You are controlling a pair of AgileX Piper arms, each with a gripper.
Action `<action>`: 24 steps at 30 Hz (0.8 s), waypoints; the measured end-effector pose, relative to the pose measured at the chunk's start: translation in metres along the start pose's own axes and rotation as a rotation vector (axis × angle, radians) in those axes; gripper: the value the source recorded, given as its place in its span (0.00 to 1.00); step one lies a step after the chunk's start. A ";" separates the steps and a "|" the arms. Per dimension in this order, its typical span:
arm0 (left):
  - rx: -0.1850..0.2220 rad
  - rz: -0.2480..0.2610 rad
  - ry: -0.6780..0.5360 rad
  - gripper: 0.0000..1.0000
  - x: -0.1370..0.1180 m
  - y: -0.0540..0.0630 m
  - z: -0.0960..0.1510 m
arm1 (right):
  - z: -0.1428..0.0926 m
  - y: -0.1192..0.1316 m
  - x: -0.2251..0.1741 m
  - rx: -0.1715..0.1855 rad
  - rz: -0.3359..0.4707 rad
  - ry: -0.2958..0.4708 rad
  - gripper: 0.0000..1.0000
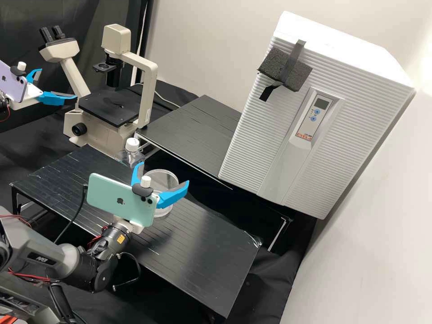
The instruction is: Close the petri dish lid.
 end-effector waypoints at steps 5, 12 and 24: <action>0.000 0.000 0.000 1.00 0.000 0.000 0.000 | 0.002 -0.002 0.001 -0.019 -0.010 -0.006 0.00; 0.000 0.000 0.000 1.00 0.000 0.000 0.000 | 0.010 -0.007 0.003 -0.043 -0.058 -0.038 0.00; 0.000 0.000 0.000 1.00 0.000 0.000 0.000 | 0.015 -0.013 0.002 -0.086 -0.125 -0.041 0.00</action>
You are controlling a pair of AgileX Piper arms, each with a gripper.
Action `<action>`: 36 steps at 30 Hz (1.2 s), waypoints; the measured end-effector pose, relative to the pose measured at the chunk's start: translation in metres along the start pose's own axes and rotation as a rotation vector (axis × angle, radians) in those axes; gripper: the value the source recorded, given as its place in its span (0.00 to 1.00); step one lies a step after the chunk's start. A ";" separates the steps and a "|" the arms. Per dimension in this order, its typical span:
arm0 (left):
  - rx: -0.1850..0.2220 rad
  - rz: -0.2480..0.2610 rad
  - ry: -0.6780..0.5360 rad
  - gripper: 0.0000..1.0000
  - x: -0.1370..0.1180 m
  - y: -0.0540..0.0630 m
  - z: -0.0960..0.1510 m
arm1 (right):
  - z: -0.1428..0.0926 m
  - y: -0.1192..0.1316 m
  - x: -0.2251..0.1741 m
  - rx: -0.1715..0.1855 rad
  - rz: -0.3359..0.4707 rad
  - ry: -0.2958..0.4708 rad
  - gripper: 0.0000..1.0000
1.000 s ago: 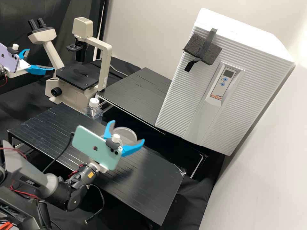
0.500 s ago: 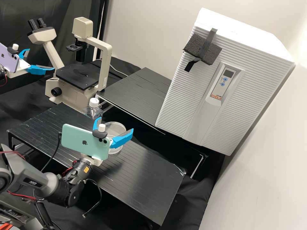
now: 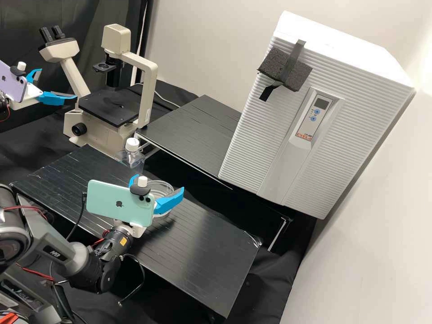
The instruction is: Close the petri dish lid.
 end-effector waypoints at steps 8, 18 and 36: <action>0.000 0.000 0.000 1.00 0.000 0.000 0.000 | 0.001 -0.002 0.001 -0.020 -0.012 -0.003 0.00; 0.000 0.000 0.000 1.00 0.000 0.000 0.000 | 0.005 -0.001 0.000 -0.023 -0.014 -0.004 0.00; 0.000 0.000 0.000 1.00 0.000 0.000 0.000 | 0.013 -0.001 -0.003 -0.030 -0.035 -0.034 1.00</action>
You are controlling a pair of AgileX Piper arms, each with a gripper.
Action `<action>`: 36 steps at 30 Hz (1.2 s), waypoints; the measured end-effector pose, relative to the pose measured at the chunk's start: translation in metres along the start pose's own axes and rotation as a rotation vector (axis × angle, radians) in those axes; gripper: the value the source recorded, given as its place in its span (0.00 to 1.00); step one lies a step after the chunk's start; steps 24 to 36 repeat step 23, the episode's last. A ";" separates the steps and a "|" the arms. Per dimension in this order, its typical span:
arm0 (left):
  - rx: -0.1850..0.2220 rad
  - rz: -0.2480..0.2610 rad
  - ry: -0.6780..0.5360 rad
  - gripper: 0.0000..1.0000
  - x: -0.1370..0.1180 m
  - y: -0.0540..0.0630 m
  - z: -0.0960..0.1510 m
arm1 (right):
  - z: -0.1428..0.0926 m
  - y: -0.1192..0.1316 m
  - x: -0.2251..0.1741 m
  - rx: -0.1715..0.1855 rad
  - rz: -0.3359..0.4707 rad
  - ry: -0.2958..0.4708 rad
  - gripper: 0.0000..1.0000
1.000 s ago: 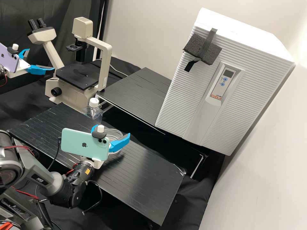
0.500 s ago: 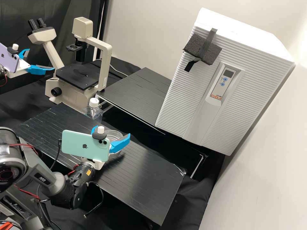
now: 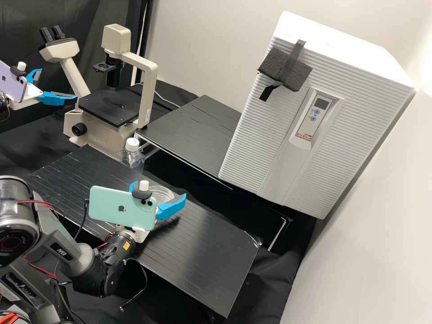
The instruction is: Close the petri dish lid.
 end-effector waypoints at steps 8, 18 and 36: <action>0.000 0.000 0.000 1.00 0.000 0.000 0.000 | -0.001 0.005 -0.003 0.036 0.031 -0.010 1.00; 0.000 0.000 0.000 1.00 0.000 0.000 0.000 | -0.027 0.030 -0.022 0.102 0.205 0.069 1.00; 0.000 0.000 0.000 1.00 0.000 0.000 0.000 | -0.028 0.040 -0.028 0.198 0.315 0.069 1.00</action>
